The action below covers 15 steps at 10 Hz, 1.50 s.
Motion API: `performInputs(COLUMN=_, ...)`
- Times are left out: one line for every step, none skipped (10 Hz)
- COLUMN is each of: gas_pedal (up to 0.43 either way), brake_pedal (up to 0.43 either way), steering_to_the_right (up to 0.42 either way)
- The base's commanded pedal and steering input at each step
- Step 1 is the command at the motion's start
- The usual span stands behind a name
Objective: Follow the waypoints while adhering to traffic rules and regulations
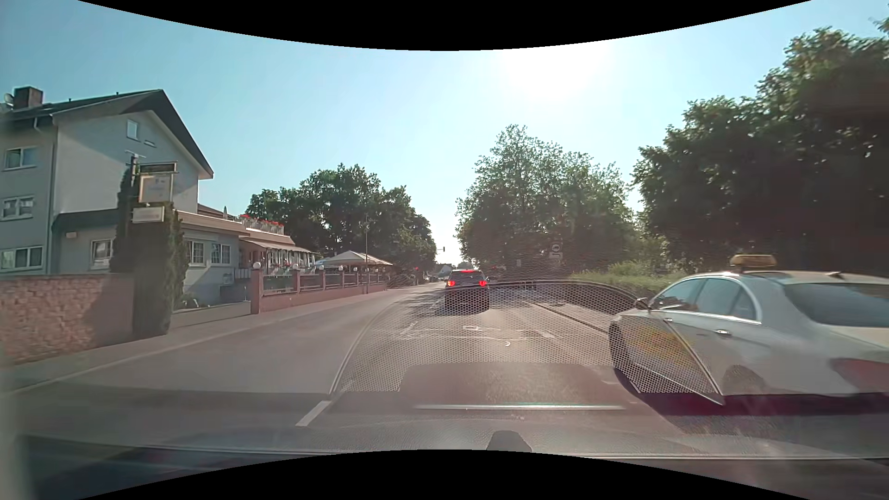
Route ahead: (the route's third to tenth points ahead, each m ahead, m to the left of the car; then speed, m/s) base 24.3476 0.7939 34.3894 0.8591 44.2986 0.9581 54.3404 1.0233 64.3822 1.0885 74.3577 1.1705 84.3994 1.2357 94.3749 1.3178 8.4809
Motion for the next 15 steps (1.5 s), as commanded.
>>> performInputs(gas_pedal=0.0, brake_pedal=0.067, steering_to_the_right=-0.004)
performInputs(gas_pedal=0.0, brake_pedal=0.091, steering_to_the_right=-0.004)
performInputs(gas_pedal=0.0, brake_pedal=0.11, steering_to_the_right=-0.004)
performInputs(gas_pedal=0.0, brake_pedal=0.116, steering_to_the_right=-0.004)
performInputs(gas_pedal=0.0, brake_pedal=0.122, steering_to_the_right=-0.005)
performInputs(gas_pedal=0.0, brake_pedal=0.122, steering_to_the_right=-0.007)
performInputs(gas_pedal=0.0, brake_pedal=0.128, steering_to_the_right=-0.008)
performInputs(gas_pedal=0.0, brake_pedal=0.134, steering_to_the_right=-0.007)
performInputs(gas_pedal=0.0, brake_pedal=0.152, steering_to_the_right=-0.007)
performInputs(gas_pedal=0.0, brake_pedal=0.159, steering_to_the_right=-0.007)
performInputs(gas_pedal=0.0, brake_pedal=0.159, steering_to_the_right=-0.008)
performInputs(gas_pedal=0.0, brake_pedal=0.177, steering_to_the_right=-0.007)
performInputs(gas_pedal=0.0, brake_pedal=0.177, steering_to_the_right=-0.006)
performInputs(gas_pedal=0.0, brake_pedal=0.183, steering_to_the_right=-0.006)
performInputs(gas_pedal=0.0, brake_pedal=0.189, steering_to_the_right=-0.006)
